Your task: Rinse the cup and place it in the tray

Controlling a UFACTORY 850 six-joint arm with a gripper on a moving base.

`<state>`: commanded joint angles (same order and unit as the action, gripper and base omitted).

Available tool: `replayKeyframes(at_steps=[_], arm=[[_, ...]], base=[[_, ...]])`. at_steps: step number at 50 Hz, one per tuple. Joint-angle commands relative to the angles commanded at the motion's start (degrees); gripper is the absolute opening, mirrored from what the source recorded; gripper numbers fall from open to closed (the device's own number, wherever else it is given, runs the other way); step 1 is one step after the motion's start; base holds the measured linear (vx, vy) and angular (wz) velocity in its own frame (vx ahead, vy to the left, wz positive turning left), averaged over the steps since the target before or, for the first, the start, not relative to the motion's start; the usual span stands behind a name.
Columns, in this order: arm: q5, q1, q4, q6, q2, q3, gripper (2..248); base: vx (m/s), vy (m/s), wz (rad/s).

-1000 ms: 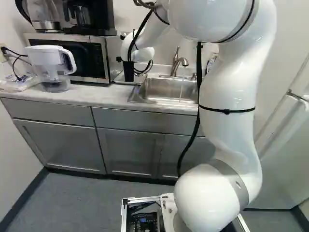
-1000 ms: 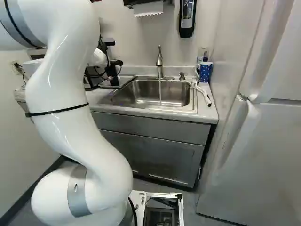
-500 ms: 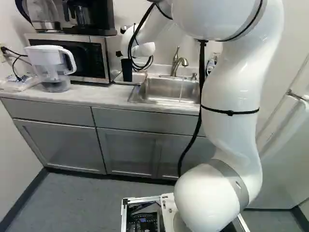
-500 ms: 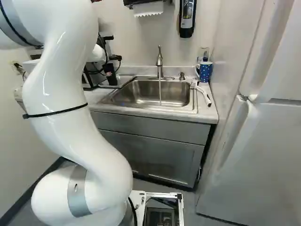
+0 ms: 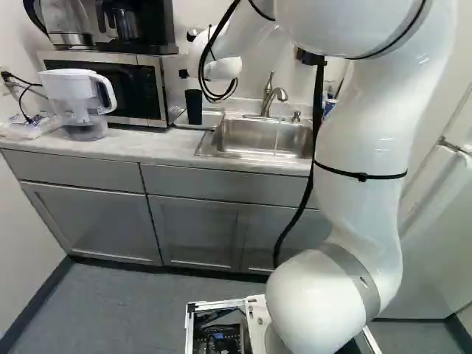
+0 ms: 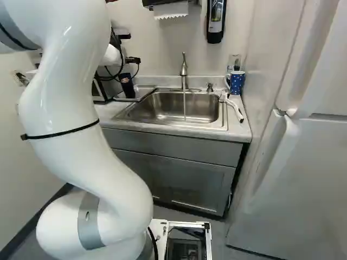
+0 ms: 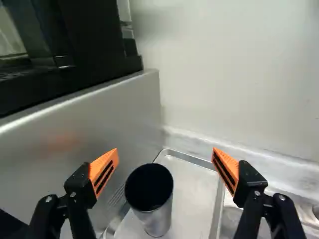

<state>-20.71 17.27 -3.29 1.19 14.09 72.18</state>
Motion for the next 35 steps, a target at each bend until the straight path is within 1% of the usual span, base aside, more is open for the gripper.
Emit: replayKeyframes(at_steps=[20,35], arm=[[0.0,-2.35,0.0,0.0,-5.61,-4.15,247],[0.0,-4.29,0.0,0.0,-8.55,-7.27,247]], base=[[0.0,0.0,0.0],[0.0,0.0,0.0]])
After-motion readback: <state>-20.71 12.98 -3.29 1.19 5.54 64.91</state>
